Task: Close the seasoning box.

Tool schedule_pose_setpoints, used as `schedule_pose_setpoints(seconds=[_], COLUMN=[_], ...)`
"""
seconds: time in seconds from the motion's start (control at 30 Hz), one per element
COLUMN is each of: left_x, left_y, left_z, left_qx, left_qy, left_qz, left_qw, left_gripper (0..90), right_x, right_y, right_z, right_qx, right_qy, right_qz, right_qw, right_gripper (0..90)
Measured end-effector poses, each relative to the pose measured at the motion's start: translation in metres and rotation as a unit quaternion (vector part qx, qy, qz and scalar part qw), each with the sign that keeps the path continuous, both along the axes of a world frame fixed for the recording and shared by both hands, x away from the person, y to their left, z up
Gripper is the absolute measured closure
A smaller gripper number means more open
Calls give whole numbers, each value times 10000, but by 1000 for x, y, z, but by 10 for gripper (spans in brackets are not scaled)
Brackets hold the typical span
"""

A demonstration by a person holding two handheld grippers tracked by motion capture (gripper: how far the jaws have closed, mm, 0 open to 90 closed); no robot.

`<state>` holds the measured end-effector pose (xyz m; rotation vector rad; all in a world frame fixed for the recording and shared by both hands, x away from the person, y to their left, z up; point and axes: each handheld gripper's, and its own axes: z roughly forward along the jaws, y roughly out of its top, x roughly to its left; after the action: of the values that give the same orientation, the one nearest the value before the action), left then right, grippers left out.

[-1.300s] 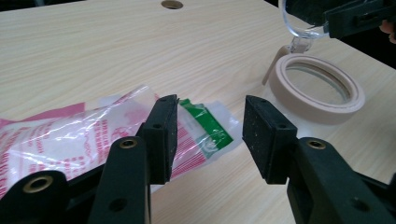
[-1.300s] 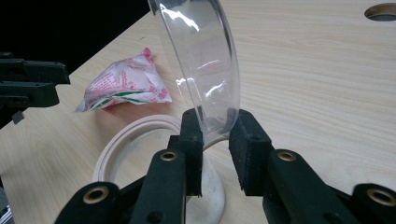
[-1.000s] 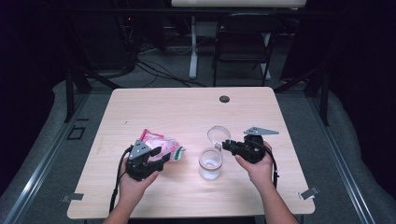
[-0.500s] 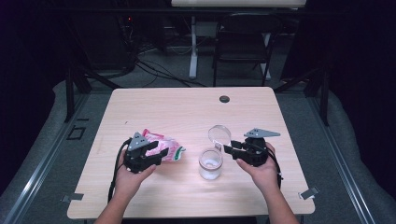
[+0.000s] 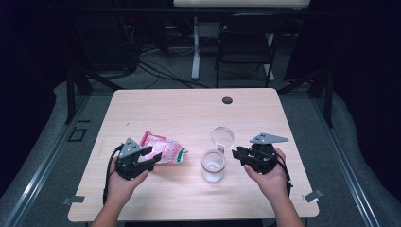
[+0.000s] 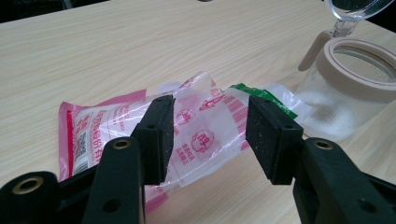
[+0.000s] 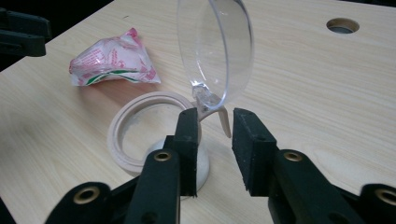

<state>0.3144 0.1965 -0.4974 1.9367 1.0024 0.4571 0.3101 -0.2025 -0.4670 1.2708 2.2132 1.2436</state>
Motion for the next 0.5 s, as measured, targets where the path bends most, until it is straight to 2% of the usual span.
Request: schedule_pose_setpoints(seconds=[0.13, 0.3, 0.4, 0.5], left_x=[-2, -5, -7, -6], left_y=[2, -1, -9, -16], left_z=[2, 5, 1, -5], left_qx=[99, -58, 170, 455], left_qy=[-43, -79, -64, 109], left_qz=[-33, -166, -274, -237], left_qw=[9999, 9998, 9995, 9986], left_gripper=[524, 482, 482, 483], right_x=[-6, -10, -11, -10], right_y=[1, 1, 1, 2], right_z=[8, 15, 16, 14], right_qx=[-9, 5, 56, 69], right_qy=[-142, -224, -225, -208], right_qz=[35, 84, 139, 136], right_qw=[9999, 9997, 9996, 9997], right_gripper=[749, 751, 750, 742])
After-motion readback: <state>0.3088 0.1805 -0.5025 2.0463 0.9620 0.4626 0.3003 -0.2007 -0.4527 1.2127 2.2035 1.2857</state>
